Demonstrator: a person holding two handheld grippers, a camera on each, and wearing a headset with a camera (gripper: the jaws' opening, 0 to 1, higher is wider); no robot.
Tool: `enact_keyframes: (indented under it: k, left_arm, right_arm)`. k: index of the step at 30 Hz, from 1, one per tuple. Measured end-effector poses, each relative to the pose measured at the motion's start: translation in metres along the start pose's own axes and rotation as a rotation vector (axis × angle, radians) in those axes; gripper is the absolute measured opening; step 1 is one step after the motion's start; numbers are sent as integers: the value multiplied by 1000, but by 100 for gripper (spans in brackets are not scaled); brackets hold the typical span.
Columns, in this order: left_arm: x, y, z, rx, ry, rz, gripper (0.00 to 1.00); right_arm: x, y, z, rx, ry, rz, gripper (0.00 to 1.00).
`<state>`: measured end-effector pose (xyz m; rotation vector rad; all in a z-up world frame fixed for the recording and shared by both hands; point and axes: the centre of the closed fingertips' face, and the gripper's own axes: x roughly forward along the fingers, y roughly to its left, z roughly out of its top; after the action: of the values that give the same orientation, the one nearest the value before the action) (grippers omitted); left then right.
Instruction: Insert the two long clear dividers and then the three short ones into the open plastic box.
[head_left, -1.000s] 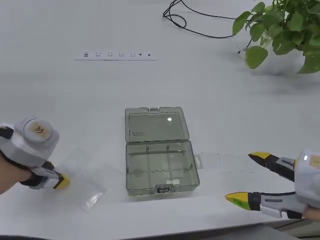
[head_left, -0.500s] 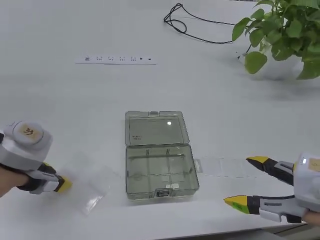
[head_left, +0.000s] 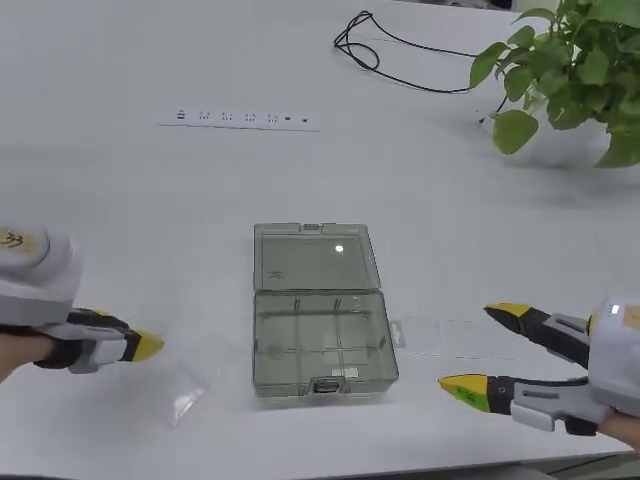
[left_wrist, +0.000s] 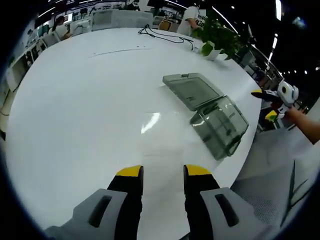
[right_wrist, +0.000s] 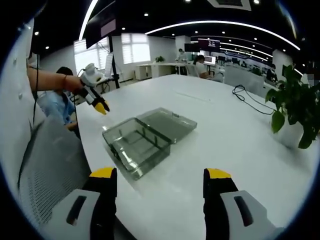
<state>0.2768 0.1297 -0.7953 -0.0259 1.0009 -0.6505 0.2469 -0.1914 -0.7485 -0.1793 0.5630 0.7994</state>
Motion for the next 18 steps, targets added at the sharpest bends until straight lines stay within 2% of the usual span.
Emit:
enact_keyframes:
  k: [4,8,10,12,18]
  left_arm:
    - [-3,-18,13,-29,-67,-45,30]
    - [-7,-37,25,-53,-129,-88,30]
    - [-9,-49,33,-54,-167,-120,30]
    - [-10,-56,37,-61,-181,-130,30]
    - [-11,-86,52,-56,-251,-192,30]
  right_arm:
    - [0,3,18,42,-39,2,65]
    - [1,9,38,49,-70,4,62]
    - [2,14,49,76,-90,13,59]
    - [3,19,62,98,-121,23,57]
    - [10,39,95,163,-185,51,51]
